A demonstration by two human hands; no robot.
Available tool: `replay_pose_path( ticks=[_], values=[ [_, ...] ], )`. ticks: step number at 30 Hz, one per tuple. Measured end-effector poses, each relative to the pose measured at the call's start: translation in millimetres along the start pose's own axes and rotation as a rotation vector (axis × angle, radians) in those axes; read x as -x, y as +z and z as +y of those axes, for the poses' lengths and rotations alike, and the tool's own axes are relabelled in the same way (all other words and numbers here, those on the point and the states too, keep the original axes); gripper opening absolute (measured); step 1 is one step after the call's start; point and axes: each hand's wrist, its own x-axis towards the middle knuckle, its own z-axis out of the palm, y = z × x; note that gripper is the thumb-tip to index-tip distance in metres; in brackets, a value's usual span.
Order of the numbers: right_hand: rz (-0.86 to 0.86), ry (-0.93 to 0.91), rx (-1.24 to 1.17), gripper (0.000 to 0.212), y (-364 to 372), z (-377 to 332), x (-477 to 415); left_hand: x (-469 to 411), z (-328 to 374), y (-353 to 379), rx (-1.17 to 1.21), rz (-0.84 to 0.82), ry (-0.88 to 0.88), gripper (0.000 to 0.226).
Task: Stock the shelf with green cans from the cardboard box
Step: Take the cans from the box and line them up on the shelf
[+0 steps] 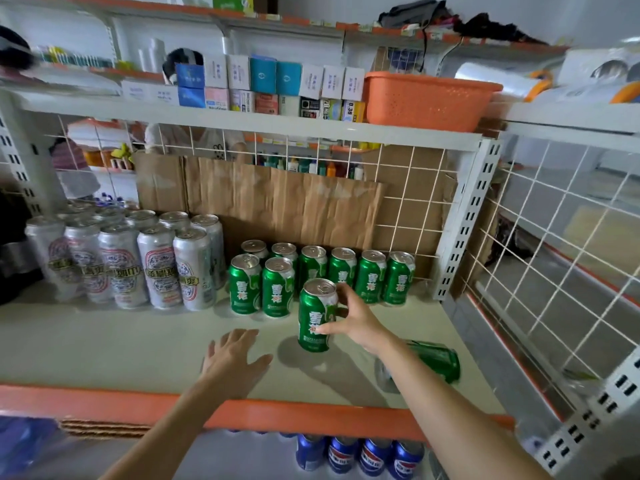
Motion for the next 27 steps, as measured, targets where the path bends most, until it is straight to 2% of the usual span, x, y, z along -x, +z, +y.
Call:
replay_pose_path(
  ticks=[3, 16, 18, 21, 27],
  values=[
    [0.023, 0.017, 0.007, 0.074, 7.9, 7.2, -11.1, -4.5, -6.9, 2.6, -0.072, 0.056, -0.029, 0.066],
    [0.025, 0.04, -0.018, 0.079, 12.4, 18.0, -45.3, -18.3, -19.5, 11.9, -0.115, 0.096, -0.04, 0.068],
    [0.038, 0.037, -0.003, 0.081, 12.8, 17.9, -51.7, -17.8, -20.1, 12.3, -0.121, 0.085, -0.049, 0.075],
    [0.07, 0.019, 0.064, 0.082, 12.8, 17.7, -60.7, -17.4, -18.9, 11.4, -0.144, 0.072, -0.061, 0.102],
    [0.148, -0.021, 0.11, 0.077, 9.1, 21.4, -67.7, -19.2, -19.7, 13.1, -0.169, 0.049, -0.075, 0.107]
  ],
)
